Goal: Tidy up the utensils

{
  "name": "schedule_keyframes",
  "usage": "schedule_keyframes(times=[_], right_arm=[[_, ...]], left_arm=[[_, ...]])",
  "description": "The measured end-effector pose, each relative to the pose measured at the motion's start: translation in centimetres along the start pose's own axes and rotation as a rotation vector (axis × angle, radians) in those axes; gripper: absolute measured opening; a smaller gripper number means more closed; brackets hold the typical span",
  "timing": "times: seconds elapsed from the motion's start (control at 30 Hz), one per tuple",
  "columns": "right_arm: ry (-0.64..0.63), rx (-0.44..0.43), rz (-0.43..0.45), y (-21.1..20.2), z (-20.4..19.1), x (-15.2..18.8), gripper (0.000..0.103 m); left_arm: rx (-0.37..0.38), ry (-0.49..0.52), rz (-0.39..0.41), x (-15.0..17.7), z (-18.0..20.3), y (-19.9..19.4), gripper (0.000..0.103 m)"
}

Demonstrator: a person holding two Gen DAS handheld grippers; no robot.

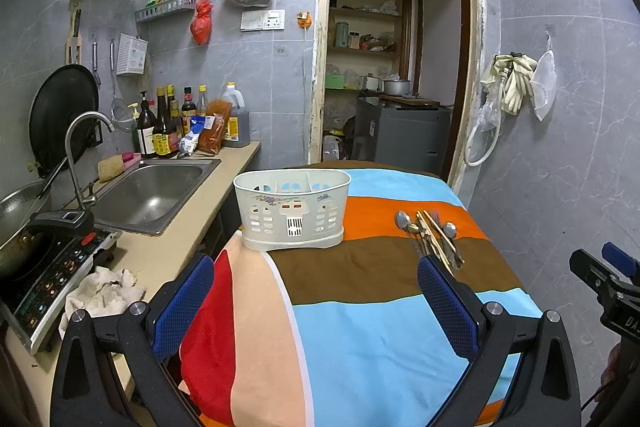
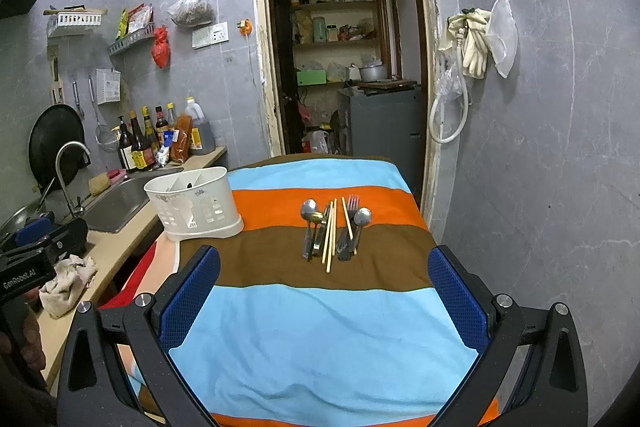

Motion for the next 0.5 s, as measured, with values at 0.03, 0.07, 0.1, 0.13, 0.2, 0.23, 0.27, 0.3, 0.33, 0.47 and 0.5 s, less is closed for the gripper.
schedule_keyframes(times=[0.03, 0.07, 0.1, 0.13, 0.2, 0.23, 0.27, 0.3, 0.33, 0.47, 0.5], right_arm=[[0.002, 0.002, -0.003, 0.1, 0.0, 0.2, 0.102], [0.006, 0.004, -0.005, 0.3, -0.1, 0.5, 0.102], [0.009, 0.006, -0.006, 0.7, 0.1, 0.6, 0.102], [0.012, 0.006, -0.006, 0.8, 0.0, 0.7, 0.102], [0.014, 0.007, -0.005, 1.0, -0.3, 0.7, 0.102], [0.015, 0.007, -0.004, 0.9, -0.2, 0.6, 0.102], [0.015, 0.007, -0.003, 1.0, -0.3, 0.7, 0.102], [0.013, 0.006, -0.004, 0.9, -0.2, 0.6, 0.102], [0.012, 0.006, -0.002, 0.9, -0.3, 0.6, 0.102], [0.004, 0.003, 0.005, 1.0, -0.7, 0.4, 0.102], [0.003, 0.002, 0.007, 1.1, -0.8, 0.1, 0.102]], left_arm=[[-0.002, -0.001, -0.002, -0.1, -0.1, 0.0, 0.102], [-0.003, -0.001, -0.004, 0.0, -0.1, 0.0, 0.102], [-0.004, 0.0, -0.004, 0.1, -0.5, 0.3, 0.102], [-0.004, 0.001, -0.005, 0.1, -0.6, 0.3, 0.102], [-0.005, 0.002, -0.005, 0.1, -0.7, 0.3, 0.102], [-0.004, 0.002, -0.004, 0.1, -0.6, 0.3, 0.102], [-0.003, 0.002, -0.003, 0.1, -0.7, 0.3, 0.102], [-0.004, 0.003, -0.002, 0.1, -0.7, 0.3, 0.102], [-0.005, 0.002, -0.002, 0.1, -0.7, 0.4, 0.102], [-0.006, 0.004, 0.005, -0.3, -1.6, 0.8, 0.102], [-0.005, 0.005, 0.007, -0.3, -1.7, 0.8, 0.102]])
Point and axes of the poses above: each gripper's, at about its wrist camera, not at the fingertips, and y roughly the way its jaws point, z to its right, x to its underside, the point moved 7 cm from there along y, roughly the way its jaws point, and after that the axes turned 13 degrees about y, right-handed, at the moved point
